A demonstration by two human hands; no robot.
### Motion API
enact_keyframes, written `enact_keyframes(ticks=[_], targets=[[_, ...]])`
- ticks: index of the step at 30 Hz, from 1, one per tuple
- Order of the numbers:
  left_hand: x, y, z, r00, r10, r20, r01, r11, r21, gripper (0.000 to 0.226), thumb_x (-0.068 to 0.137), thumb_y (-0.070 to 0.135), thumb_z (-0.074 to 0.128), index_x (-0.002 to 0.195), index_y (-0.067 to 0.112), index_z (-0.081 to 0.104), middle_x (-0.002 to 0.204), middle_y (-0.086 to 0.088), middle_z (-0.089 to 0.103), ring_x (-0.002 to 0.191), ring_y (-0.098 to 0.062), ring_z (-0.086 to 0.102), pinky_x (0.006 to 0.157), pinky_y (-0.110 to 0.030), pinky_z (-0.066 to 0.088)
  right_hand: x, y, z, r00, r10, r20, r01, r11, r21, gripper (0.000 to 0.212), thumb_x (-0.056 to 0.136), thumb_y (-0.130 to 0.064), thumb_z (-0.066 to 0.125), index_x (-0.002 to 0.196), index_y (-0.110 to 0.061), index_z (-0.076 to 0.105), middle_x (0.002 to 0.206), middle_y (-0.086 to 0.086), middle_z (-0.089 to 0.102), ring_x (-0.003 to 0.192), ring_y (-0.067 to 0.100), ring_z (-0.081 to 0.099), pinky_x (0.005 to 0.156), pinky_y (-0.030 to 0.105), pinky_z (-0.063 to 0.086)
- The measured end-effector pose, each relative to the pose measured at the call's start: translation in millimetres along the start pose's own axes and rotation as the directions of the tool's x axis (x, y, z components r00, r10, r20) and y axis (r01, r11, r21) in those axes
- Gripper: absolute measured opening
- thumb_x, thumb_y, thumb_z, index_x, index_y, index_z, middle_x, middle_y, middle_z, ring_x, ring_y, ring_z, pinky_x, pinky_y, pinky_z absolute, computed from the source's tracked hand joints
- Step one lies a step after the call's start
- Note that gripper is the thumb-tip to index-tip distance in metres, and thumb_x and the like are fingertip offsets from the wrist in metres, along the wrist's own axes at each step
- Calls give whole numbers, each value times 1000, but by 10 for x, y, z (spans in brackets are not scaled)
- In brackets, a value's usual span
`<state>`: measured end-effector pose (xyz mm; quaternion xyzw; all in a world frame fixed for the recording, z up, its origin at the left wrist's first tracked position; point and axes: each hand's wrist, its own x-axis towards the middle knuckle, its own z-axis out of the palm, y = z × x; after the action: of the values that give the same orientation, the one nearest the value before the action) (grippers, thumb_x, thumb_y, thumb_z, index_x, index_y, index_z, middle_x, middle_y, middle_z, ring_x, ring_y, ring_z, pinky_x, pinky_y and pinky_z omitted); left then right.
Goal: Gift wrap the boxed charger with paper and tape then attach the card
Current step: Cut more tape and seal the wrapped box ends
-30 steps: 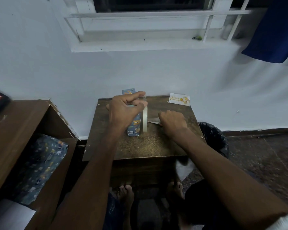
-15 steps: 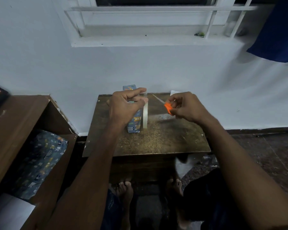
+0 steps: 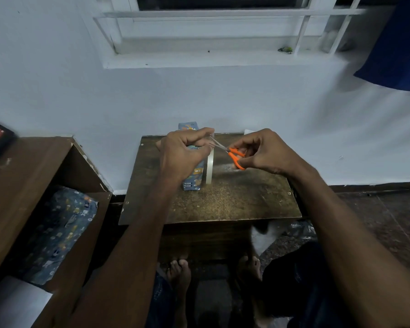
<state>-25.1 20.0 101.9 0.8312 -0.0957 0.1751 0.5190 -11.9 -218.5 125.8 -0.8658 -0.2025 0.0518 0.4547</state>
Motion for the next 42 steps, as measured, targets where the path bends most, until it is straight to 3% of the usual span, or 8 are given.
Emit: enact_keyframes(ticks=[10,21,27,32,34,36,40,42], targets=[[0,-18,22,999,36,9,-36,999,12,41,77,48,72,113,65,66,97,40,73,115,2,70,109,-62,47,12,25,6,1000,26,-13,-26,999,-34,34,79,-2,85,109,-18,83,87,-1,81,82,18,78,84,46,65],[3,-57,43,998,62,-10,-61,998,25,41,78,43,71,112,65,66,96,37,75,112,-1,72,107,-62,48,7,-6,2,998,9,-58,-13,997,-71,32,79,1,85,106,-15,83,84,-3,80,80,14,79,81,43,65],[12,-83,41,998,58,-21,-57,998,37,45,79,44,72,117,67,64,94,37,75,113,-2,71,107,-61,49,33,-6,1,995,-26,-97,11,988,-155,31,80,0,84,103,-21,85,77,-7,78,65,1,68,62,15,49],[14,-105,31,999,37,-25,-37,999,11,43,81,43,76,115,67,68,95,35,76,113,0,71,113,-61,44,15,72,-86,994,9,-105,-29,980,-194,32,79,2,83,104,-19,84,76,-18,74,68,-7,68,62,7,47],[13,-119,24,999,22,-30,-22,1000,0,39,80,43,79,114,61,73,95,36,75,116,1,70,114,-61,43,30,169,-85,988,47,-149,-88,956,-278,31,78,-3,85,102,-23,84,75,-17,74,71,-6,69,66,14,52],[13,-127,17,999,21,-26,-21,1000,1,39,80,42,80,116,56,73,97,36,75,119,1,68,113,-61,43,76,284,-3,984,107,-143,-160,886,-435,23,79,-14,85,97,-28,84,77,-9,77,79,7,71,73,26,54],[7,-106,27,999,34,-16,-33,999,28,41,80,40,75,119,52,73,97,41,73,119,4,68,114,-61,43,189,400,336,971,239,-3,-185,743,-643,22,86,-19,78,108,-21,82,105,7,78,97,24,71,82,32,55],[-11,-94,29,999,45,-18,-44,998,43,46,81,40,74,123,58,65,93,37,74,119,4,67,115,-61,42,217,353,432,972,235,-28,-190,702,-686,26,88,-18,76,113,-22,80,116,7,75,108,27,69,87,35,55]])
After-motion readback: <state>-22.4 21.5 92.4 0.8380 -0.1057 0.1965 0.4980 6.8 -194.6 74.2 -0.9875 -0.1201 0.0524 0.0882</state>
